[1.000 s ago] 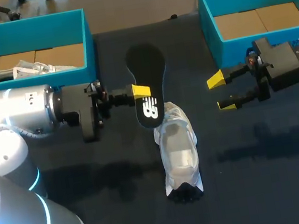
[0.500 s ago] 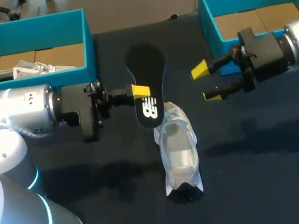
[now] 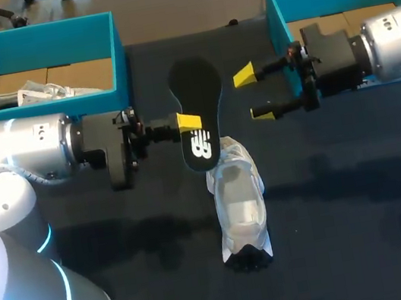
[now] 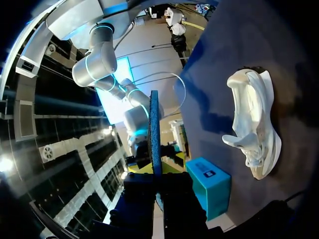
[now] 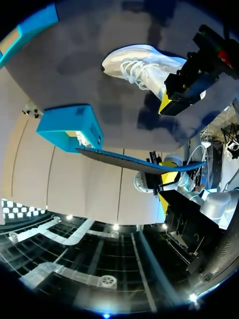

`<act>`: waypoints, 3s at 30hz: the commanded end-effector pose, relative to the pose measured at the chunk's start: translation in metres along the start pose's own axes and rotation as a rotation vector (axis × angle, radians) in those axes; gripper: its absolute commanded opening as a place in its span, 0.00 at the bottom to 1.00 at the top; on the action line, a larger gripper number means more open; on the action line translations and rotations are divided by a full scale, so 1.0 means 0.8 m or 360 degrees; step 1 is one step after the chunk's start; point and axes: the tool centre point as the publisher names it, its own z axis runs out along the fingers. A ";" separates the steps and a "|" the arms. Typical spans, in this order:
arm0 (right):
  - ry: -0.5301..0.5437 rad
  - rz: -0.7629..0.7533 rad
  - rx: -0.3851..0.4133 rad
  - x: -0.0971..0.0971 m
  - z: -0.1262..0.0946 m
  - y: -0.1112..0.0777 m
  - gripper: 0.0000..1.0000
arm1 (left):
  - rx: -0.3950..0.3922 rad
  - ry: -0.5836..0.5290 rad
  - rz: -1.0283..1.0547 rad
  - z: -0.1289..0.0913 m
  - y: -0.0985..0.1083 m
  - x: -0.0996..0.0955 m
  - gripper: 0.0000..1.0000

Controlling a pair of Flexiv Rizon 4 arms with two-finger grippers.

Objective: Take the shoe out of the shoebox, open the shoe tongue, remove and reinsert the insole, then place the shoe into the shoebox

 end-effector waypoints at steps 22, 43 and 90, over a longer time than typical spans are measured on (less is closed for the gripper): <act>0.0010 0.0028 0.0038 0.009 0.033 0.015 0.95 | -0.0112 0.0023 0.0072 0.015 -0.007 0.008 0.00; 0.0008 0.0144 0.0095 0.014 0.061 0.016 0.56 | -0.0112 0.0023 0.0072 0.015 -0.007 0.008 0.00; 0.0027 0.0166 0.0092 0.011 0.064 0.013 0.13 | -0.0112 0.0023 0.0072 0.015 -0.007 0.008 0.00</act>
